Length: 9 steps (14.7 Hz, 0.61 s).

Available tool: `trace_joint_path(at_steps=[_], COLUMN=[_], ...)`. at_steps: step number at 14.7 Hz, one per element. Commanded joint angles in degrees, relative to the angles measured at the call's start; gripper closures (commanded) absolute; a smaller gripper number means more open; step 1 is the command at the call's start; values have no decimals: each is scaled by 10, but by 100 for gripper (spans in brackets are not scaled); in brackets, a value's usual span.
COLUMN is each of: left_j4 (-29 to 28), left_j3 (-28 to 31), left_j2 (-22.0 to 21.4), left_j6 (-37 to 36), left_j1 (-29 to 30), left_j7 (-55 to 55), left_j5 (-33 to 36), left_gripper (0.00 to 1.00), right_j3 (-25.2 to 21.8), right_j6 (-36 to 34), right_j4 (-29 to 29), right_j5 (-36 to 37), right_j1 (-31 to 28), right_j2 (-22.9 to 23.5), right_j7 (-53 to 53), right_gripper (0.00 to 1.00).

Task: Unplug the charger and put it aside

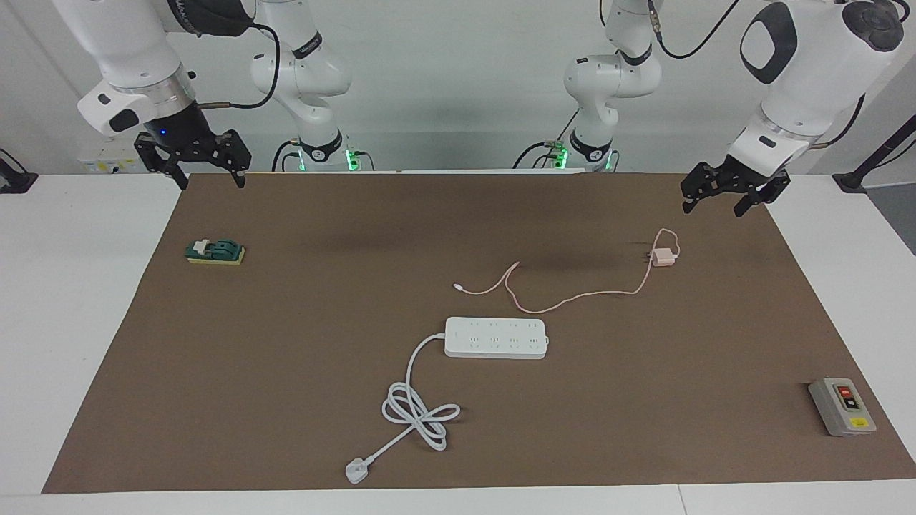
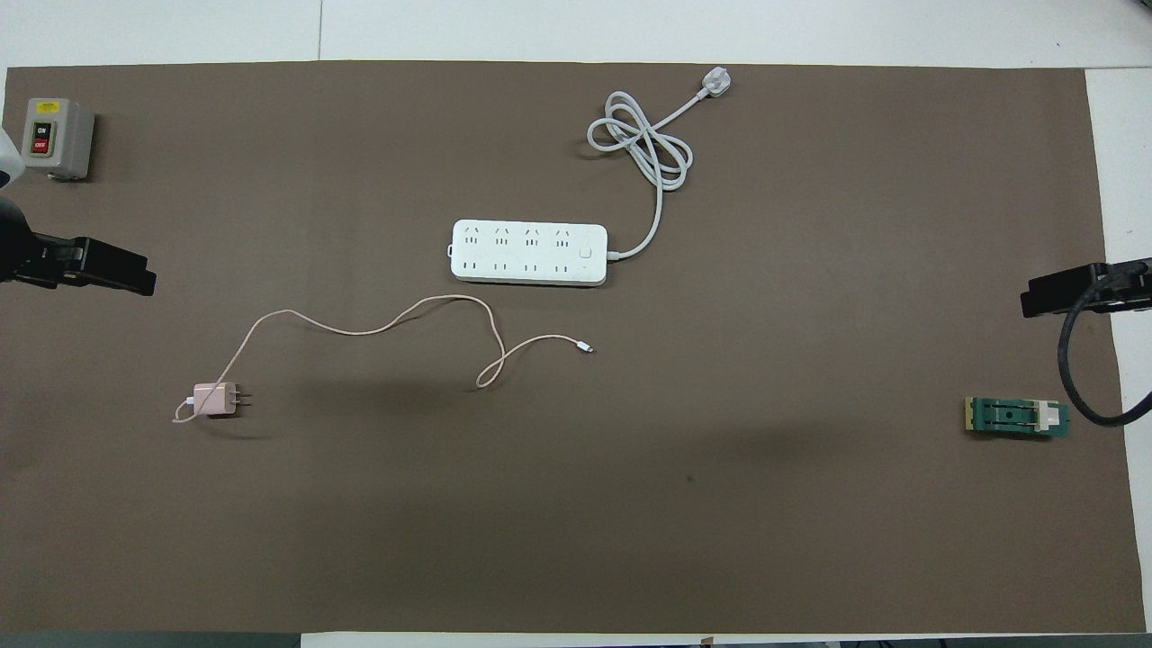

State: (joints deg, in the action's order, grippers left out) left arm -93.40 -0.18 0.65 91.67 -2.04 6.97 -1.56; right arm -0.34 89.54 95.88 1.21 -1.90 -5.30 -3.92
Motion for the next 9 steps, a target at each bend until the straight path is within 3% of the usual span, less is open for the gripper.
trace_joint_path(at_steps=[1,9], left_j4=[-10,-10], left_j3=[5,4], left_j2=[-10,-11], left_j6=[-8,-15], left_j1=[-9,-5], left_j7=[-22,-45], left_j5=[12,12], left_gripper=[0,0], right_j3=[4,5], right_j6=[-6,-3], right_j4=[0,0], right_j5=[-3,-3], right_j1=[-2,-1], right_j2=[-5,-5], right_j7=[12,12], right_gripper=[0,0])
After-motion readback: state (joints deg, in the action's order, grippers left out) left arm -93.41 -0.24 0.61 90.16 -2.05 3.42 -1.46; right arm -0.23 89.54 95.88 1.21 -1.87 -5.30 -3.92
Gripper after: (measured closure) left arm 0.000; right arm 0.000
